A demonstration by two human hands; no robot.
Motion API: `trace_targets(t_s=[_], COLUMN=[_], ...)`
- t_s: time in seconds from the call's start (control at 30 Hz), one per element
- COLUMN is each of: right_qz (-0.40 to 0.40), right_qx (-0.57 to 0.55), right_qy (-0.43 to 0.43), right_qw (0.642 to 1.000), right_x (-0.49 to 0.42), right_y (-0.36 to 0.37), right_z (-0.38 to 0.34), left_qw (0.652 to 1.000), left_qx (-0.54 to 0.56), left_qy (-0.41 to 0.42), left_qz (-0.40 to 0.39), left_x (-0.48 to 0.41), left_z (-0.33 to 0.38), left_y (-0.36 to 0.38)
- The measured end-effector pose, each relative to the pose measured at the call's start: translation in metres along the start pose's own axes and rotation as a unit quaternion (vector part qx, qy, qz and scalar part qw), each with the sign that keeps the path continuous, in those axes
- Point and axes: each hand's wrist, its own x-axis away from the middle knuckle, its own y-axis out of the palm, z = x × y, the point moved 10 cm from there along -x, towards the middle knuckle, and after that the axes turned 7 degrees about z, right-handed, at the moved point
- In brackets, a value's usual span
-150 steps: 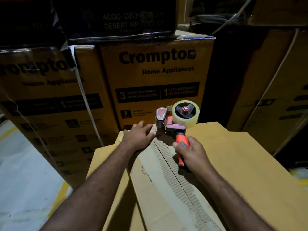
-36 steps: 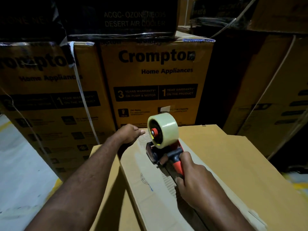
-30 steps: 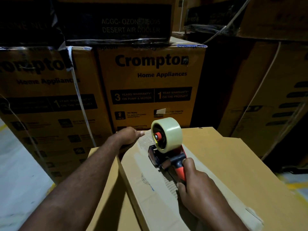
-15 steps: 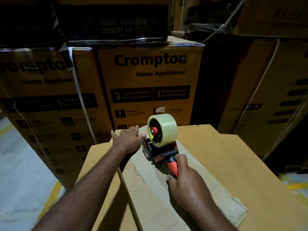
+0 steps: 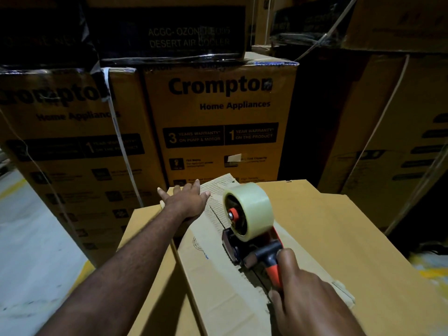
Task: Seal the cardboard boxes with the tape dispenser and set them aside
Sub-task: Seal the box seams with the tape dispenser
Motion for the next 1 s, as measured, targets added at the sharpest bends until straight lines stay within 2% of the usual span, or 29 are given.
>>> trace_targets(t_s=[0.13, 0.23, 0.33, 0.4, 0.47, 0.5, 0.53, 0.6, 0.63, 0.67, 0.77, 0.83, 0.87, 0.9, 0.93, 1.0], right_qz=[0.016, 0.047, 0.055, 0.051, 0.046, 0.046, 0.047, 0.044, 0.042, 0.040, 0.039, 0.034, 0.034, 0.036, 0.042, 0.052], right_qx=[-0.015, -0.029, -0.034, -0.032, -0.035, -0.042, -0.048, -0.050, -0.047, -0.043, -0.032, -0.028, -0.025, -0.022, -0.022, -0.021], right_qy=[0.013, -0.002, -0.020, -0.022, -0.021, -0.021, -0.023, -0.025, -0.025, -0.027, -0.044, -0.053, -0.056, -0.056, -0.057, -0.061], right_qw=[1.000, 0.998, 0.998, 0.998, 0.998, 0.998, 0.997, 0.997, 0.998, 0.998, 0.998, 0.998, 0.998, 0.998, 0.997, 0.997], right_x=[0.003, -0.008, -0.020, -0.023, -0.022, -0.021, -0.020, -0.020, -0.021, -0.022, -0.025, -0.033, -0.040, -0.048, -0.058, -0.076], right_y=[0.003, 0.008, 0.008, 0.005, 0.001, -0.002, -0.004, -0.007, -0.007, -0.007, -0.006, -0.005, -0.005, -0.005, -0.006, -0.007], right_z=[-0.001, -0.007, -0.011, -0.009, -0.004, -0.003, -0.001, 0.003, 0.005, 0.006, 0.002, -0.002, -0.004, -0.006, -0.008, -0.012], left_qw=[0.999, 0.999, 0.998, 0.998, 0.992, 0.987, 0.983, 0.973, 0.969, 0.969, 0.978, 0.982, 0.985, 0.989, 0.992, 0.995], left_qx=[0.006, 0.033, 0.045, 0.037, 0.020, -0.004, -0.018, -0.094, -0.107, -0.092, -0.063, -0.032, -0.008, 0.024, 0.045, 0.061], left_qy=[-0.005, 0.027, 0.041, 0.043, 0.101, 0.150, 0.170, 0.210, 0.223, 0.224, 0.197, 0.183, 0.166, 0.128, 0.095, 0.076], left_qz=[0.040, 0.013, 0.003, -0.031, -0.071, -0.052, -0.070, -0.029, 0.018, 0.044, 0.025, -0.039, -0.045, -0.065, -0.067, -0.014], left_x=[0.016, 0.058, 0.133, 0.191, 0.245, 0.271, 0.292, 0.312, 0.315, 0.314, 0.302, 0.296, 0.289, 0.282, 0.273, 0.253], left_z=[0.011, 0.023, 0.028, 0.037, 0.063, 0.079, 0.089, 0.103, 0.110, 0.115, 0.112, 0.110, 0.108, 0.100, 0.095, 0.090], left_y=[-0.006, 0.003, 0.005, 0.011, 0.032, 0.039, 0.054, 0.071, 0.068, 0.062, 0.052, 0.042, 0.036, 0.032, 0.027, 0.012])
